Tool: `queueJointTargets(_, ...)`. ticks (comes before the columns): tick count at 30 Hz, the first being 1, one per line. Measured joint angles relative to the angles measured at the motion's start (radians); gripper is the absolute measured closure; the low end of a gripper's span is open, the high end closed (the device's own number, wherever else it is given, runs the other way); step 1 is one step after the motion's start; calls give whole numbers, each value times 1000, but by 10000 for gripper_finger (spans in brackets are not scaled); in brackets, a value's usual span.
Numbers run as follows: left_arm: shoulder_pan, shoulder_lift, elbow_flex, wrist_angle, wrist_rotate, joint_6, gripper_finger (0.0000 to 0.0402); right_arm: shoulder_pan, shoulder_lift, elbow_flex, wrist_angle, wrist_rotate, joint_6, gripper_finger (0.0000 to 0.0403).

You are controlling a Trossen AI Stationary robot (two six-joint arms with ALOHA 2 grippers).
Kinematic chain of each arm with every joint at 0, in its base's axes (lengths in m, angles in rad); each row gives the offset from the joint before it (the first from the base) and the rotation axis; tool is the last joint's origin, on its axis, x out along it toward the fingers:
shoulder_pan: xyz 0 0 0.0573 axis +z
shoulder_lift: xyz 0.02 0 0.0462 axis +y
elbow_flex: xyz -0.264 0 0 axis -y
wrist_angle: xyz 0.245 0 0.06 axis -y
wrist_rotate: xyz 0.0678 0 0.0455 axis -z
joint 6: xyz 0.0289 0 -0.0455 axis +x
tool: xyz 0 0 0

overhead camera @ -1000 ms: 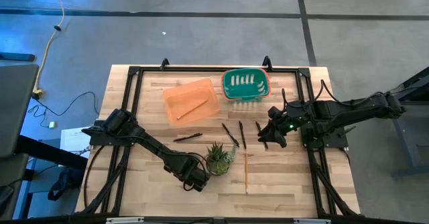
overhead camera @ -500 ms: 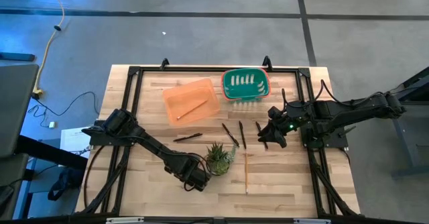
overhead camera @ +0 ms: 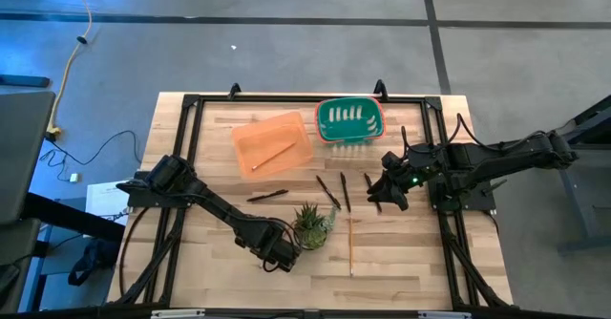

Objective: Sort pens & pencils
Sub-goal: Put the orange pencil into the orange bin

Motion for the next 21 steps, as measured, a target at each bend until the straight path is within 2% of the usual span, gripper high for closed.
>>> queueJointTargets(21,0,-4,-23,-42,16,8,392,0,0,0,0,0,8,238)
